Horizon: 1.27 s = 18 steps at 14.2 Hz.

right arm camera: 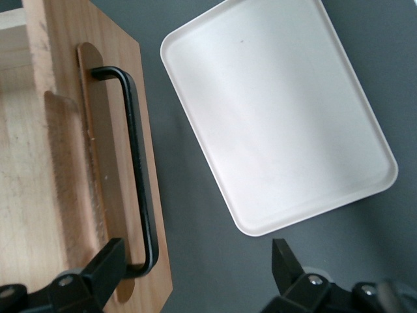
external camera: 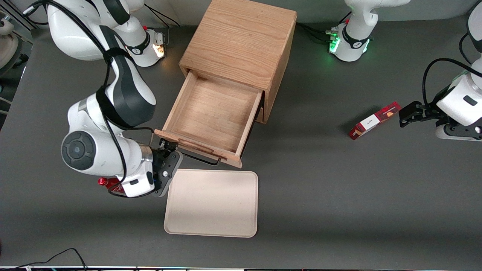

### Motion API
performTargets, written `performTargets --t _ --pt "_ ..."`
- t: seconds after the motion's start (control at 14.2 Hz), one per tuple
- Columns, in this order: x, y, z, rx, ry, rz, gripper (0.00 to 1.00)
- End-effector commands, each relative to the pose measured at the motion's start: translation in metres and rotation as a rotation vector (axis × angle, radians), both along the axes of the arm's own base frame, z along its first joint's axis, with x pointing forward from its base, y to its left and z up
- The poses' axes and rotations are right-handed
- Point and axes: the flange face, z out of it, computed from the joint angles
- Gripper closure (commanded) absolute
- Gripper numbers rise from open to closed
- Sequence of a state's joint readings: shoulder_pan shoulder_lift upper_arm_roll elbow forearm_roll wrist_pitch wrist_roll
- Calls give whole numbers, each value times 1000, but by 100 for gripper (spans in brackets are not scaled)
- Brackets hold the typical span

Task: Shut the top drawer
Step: 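Move the right gripper toward the open drawer's front panel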

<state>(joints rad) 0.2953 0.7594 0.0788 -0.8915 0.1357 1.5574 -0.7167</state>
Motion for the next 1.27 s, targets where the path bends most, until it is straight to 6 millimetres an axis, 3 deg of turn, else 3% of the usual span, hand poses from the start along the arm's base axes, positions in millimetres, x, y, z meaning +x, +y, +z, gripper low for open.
performTargets --t 0.0,0.71,0.78,1.2 --pt "7 5 -2 46 -15 8 0" --pt "7 24 -36 63 36 -70 0" --pt "3 34 -41 76 57 -70 0" --pt "0 35 -50 106 104 -101 0"
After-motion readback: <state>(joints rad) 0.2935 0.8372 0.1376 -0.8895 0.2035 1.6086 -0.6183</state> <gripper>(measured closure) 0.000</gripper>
